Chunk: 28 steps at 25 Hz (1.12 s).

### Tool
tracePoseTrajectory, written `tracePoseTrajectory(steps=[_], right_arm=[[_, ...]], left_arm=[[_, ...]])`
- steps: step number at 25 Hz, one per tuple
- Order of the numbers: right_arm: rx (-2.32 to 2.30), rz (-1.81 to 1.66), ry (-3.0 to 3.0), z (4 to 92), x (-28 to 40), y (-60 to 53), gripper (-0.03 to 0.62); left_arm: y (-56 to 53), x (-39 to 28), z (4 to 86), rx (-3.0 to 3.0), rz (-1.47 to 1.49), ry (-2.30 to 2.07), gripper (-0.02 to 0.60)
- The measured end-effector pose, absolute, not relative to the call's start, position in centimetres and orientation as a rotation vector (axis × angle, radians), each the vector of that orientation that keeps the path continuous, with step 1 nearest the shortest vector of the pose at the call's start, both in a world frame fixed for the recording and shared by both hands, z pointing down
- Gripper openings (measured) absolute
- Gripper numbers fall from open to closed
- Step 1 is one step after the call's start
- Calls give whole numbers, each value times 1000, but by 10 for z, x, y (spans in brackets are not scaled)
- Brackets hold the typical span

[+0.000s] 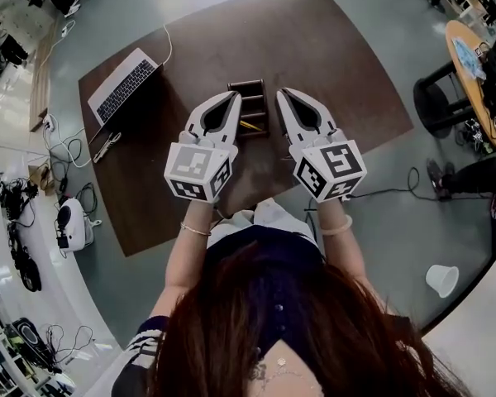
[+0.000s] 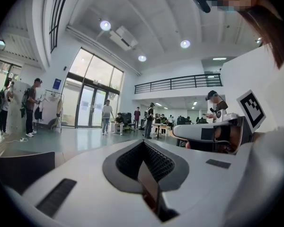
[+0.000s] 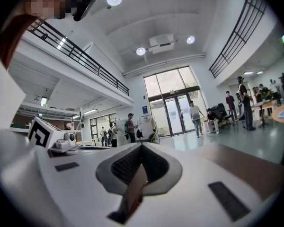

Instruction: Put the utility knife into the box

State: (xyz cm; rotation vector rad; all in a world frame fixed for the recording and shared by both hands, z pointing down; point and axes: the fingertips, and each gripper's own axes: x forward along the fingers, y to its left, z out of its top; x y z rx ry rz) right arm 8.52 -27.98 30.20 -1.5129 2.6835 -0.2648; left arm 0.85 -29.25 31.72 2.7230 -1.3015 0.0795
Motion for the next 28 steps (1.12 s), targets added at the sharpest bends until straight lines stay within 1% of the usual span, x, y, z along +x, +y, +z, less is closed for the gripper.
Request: tracePoseTrajectory(steps=[28], right_arm=[[-1502,-264,2720,304,87,-278,15]], left_arm=[[-290,12,319,2711,96,-1330,-6]])
